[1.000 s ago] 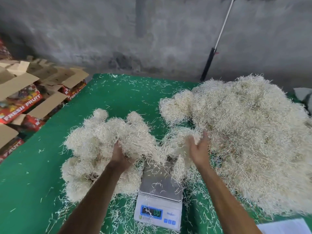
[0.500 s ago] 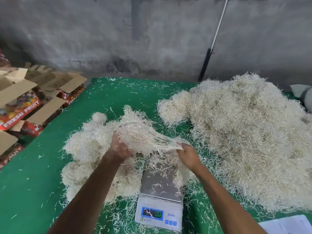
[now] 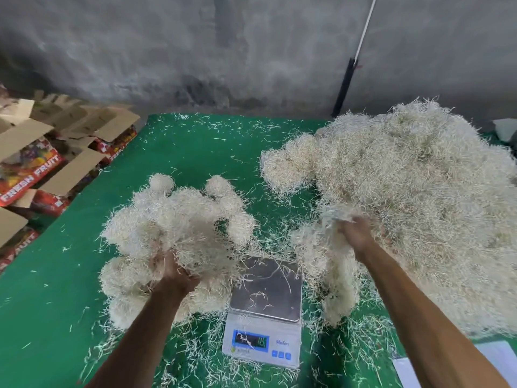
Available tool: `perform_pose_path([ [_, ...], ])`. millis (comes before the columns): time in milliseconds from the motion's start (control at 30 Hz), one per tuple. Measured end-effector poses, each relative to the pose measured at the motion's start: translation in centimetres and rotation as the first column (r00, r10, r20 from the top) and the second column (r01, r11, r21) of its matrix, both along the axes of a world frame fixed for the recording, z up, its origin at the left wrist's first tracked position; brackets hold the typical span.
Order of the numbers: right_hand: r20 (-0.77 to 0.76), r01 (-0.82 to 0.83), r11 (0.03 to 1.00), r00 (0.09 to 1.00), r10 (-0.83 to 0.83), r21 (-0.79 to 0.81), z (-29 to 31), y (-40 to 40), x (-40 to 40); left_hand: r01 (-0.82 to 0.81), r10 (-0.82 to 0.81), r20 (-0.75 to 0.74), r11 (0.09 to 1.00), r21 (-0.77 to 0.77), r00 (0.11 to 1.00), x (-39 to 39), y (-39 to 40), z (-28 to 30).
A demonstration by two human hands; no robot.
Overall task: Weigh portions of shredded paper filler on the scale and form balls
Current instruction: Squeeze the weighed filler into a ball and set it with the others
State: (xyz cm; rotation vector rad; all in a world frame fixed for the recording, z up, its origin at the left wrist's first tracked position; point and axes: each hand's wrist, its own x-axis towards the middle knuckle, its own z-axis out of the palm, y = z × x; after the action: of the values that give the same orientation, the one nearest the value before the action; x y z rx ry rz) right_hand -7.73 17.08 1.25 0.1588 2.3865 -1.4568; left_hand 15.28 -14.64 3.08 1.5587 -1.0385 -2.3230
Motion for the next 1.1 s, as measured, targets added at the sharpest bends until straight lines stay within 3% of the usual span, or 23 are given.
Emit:
perform_pose_path([
  [33, 0.005, -0.093, 0.993, 0.996, 0.093, 0.073, -0.9, -0.4, 0.8, -0.071, 0.077, -0.042, 0.987, 0.141, 0.996, 0.1, 0.7, -0.2],
  [100, -0.013, -0.249, 0.898, 0.962, 0.272, 0.363, -3.1, -0.7, 2.2, -0.028, 0.024, 0.039, 0.995, 0.099, 0.999, -0.3, 1.9, 0.1],
  [167, 0.022, -0.337, 0.748, 0.918, 0.396, 0.572, -5.8, -0.7, 4.0, 0.026, -0.024, -0.021, 0.992, 0.125, 0.999, -0.8, 3.0, -0.3],
  [300, 0.201, -0.468, 0.519, 0.849, 0.488, 0.715, -10.4, 0.7, 7.0, 0.121, -0.115, -0.070, 0.989, 0.082, 0.991, -1.0, 4.3, -1.6],
  [367, 0.185, -0.445, 0.488, 0.851, 0.492, 0.751, -10.9, 1.3, 7.1, 0.150, -0.141, -0.085, 0.983, 0.108, 0.986, -1.1, 4.9, -2.1],
  [467, 0.139, -0.406, 0.670, 0.899, 0.417, 0.621, -9.2, 1.4, 5.1, 0.163, -0.156, -0.073, 0.981, 0.108, 0.985, -1.2, 5.6, -2.0],
  [533, -0.055, -0.217, 0.844, 0.959, 0.278, 0.492, -6.7, 1.1, 3.1, 0.143, -0.141, -0.031, 0.986, 0.087, 0.990, -1.2, 6.1, -2.2],
  [600, -0.308, -0.031, 0.947, 0.942, 0.135, 0.320, -3.9, 0.8, 1.5, 0.145, -0.147, 0.035, 0.988, 0.046, 0.989, -1.1, 6.5, -2.3],
  [667, -0.462, -0.006, 0.973, 0.880, 0.114, 0.229, -1.5, 0.4, 1.1, 0.181, -0.182, 0.032, 0.983, 0.031, 0.983, -1.4, 7.1, -2.4],
  [800, -0.598, 0.049, 0.908, 0.767, 0.233, 0.417, -0.4, -1.5, 4.3, 0.272, -0.270, -0.053, 0.962, 0.030, 0.961, -1.9, 8.1, -3.1],
  [867, -0.527, -0.105, 0.946, 0.809, 0.260, 0.306, -0.6, -2.9, 7.9, 0.332, -0.330, -0.057, 0.943, 0.027, 0.942, -2.0, 8.7, -2.7],
  [967, -0.210, -0.342, 0.934, 0.925, 0.316, -0.101, 0.0, -5.9, 13.4, 0.367, -0.358, -0.119, 0.928, 0.069, 0.926, -1.4, 8.7, -2.4],
  [1033, 0.063, -0.269, 0.904, 0.950, 0.306, -0.331, 0.2, -7.3, 16.1, 0.428, -0.427, -0.082, 0.904, -0.003, 0.901, -1.4, 8.7, -2.8],
  [1100, 0.359, -0.026, 0.823, 0.892, 0.276, -0.568, 0.1, -8.1, 17.3, 0.412, -0.410, 0.042, 0.903, -0.126, 0.911, -1.8, 9.2, -2.9],
])
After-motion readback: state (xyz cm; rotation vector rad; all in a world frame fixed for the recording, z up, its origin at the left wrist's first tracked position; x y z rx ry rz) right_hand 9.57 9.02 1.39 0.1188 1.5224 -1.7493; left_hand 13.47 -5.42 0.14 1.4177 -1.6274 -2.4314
